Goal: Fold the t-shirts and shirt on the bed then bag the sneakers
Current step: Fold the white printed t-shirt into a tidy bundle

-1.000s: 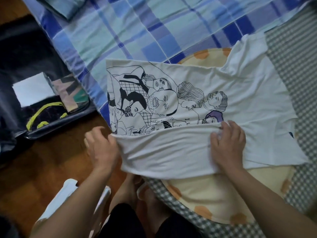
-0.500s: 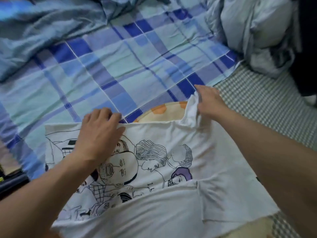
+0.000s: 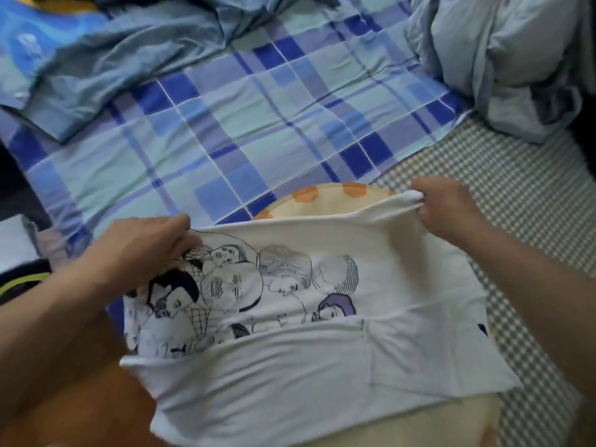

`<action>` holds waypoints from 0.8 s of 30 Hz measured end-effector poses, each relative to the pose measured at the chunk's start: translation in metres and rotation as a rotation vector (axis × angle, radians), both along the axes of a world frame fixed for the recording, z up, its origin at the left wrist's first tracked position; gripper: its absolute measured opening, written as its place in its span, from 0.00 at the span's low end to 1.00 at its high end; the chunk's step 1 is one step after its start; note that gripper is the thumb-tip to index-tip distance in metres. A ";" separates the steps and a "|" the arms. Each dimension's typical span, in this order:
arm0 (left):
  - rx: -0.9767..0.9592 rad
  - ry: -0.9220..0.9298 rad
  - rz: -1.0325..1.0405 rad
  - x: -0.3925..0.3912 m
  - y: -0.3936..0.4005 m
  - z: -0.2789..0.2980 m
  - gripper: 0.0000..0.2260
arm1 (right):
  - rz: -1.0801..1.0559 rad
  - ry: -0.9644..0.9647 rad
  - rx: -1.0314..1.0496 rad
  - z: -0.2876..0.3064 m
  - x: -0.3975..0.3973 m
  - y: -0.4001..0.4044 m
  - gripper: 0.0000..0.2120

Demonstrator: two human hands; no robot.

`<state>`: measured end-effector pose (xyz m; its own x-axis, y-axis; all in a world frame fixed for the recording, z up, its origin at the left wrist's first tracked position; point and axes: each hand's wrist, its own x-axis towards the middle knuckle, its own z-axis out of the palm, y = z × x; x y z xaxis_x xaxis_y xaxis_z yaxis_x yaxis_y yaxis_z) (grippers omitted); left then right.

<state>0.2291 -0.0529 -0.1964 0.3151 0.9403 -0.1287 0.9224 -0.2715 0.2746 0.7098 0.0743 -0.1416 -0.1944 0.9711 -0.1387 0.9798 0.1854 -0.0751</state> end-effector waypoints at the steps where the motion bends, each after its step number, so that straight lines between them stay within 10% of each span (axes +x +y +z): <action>1: 0.039 -0.018 -0.031 -0.001 -0.016 0.006 0.18 | 0.025 0.005 0.056 0.008 0.011 -0.029 0.08; 14: -0.141 0.074 -0.107 0.024 -0.250 -0.013 0.15 | 0.100 0.001 -0.107 -0.040 0.090 -0.294 0.23; 24: 0.009 0.046 -0.142 0.045 -0.281 0.016 0.12 | 0.101 -0.042 0.168 0.001 0.122 -0.338 0.08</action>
